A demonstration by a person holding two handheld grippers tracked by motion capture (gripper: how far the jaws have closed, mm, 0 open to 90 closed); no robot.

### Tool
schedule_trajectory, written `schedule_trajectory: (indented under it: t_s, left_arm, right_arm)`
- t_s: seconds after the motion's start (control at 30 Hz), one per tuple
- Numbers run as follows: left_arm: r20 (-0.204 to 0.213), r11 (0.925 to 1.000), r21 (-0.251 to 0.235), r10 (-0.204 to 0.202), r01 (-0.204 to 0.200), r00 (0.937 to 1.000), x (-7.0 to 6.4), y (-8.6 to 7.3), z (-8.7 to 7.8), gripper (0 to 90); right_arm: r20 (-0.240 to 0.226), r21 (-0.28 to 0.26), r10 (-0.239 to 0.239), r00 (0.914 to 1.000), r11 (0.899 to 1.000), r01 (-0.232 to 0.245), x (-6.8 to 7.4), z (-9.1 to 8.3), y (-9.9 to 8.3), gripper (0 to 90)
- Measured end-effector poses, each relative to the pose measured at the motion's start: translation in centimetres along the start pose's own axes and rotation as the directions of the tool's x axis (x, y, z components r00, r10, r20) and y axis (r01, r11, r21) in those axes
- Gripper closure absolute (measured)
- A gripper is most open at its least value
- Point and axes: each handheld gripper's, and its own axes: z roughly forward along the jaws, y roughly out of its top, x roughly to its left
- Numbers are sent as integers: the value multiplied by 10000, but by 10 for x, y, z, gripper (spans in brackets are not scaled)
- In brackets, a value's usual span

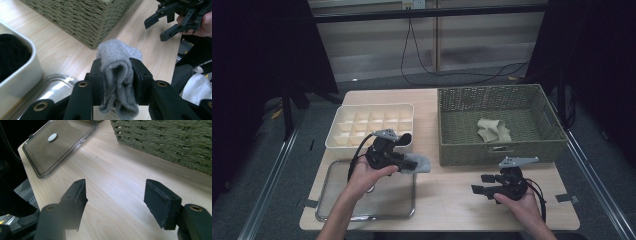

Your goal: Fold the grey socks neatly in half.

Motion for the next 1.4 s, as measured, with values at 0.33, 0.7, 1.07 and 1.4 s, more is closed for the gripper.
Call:
schedule_trajectory:
  t_s: [0.33, 0.7, 1.07, 1.4]
  left_arm:
    - [-587, 9997, 158, -187, 196, 9981, 20, 6, -19, 661]
    - [-1176, 9993, 208, -272, 299, 9927, 33, 20, -43, 653]
    - [-1466, 9968, 356, -650, 709, 9871, 55, 24, -57, 644]
    - [-1777, 9900, 844, -966, 1130, 9793, 81, 27, -66, 644]
  right_arm:
    - [69, 29, 27, 10000, 10000, -28, -1, 0, 1, 315]
    - [221, 194, -64, 9997, 9998, 60, 0, 4, 0, 263]
    - [197, 41, -148, 9997, 9999, 148, 1, 3, 1, 235]
    - [235, 149, -158, 9996, 9998, 155, 1, 6, 1, 230]
